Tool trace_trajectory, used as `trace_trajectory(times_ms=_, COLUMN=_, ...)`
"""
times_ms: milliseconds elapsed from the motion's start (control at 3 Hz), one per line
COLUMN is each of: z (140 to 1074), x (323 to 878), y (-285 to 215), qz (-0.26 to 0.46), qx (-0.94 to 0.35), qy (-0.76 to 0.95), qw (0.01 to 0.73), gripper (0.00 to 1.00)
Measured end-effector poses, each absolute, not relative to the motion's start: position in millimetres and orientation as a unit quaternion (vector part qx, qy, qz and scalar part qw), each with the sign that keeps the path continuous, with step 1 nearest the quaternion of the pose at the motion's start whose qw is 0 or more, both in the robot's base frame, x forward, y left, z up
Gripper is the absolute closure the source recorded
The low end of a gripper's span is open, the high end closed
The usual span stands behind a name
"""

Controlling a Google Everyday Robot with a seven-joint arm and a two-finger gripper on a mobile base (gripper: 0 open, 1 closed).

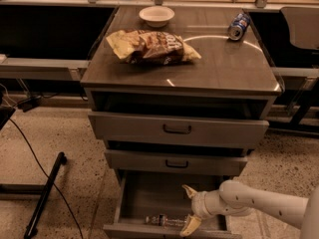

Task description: Pick water bottle from bottom drawer and place on counter

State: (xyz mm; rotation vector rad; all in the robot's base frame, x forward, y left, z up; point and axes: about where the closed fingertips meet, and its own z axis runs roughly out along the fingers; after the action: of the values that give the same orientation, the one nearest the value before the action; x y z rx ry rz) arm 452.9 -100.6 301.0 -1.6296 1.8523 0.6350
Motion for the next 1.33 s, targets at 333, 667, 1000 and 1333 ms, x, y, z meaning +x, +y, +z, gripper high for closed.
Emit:
trace_trajectory(times_ms=333, z=296.5, x=468.6, y=-95.5, qz=0.223, qx=-0.614, qy=0.68, qw=0.332, gripper=0.0)
trace_trajectory(times_ms=667, z=286.5, x=484.5, y=-92.3, qz=0.212, qx=-0.614, qy=0.673, qw=0.354, gripper=0.0)
trace_trajectory(times_ms=1000, z=266.3, x=499.8, y=-93.7, qz=0.208, qx=-0.608, qy=0.681, qw=0.35, gripper=0.0)
trace_trajectory(times_ms=1333, z=247.3, x=510.8, y=-92.6, qz=0.206, qx=-0.607, qy=0.69, qw=0.337, gripper=0.06)
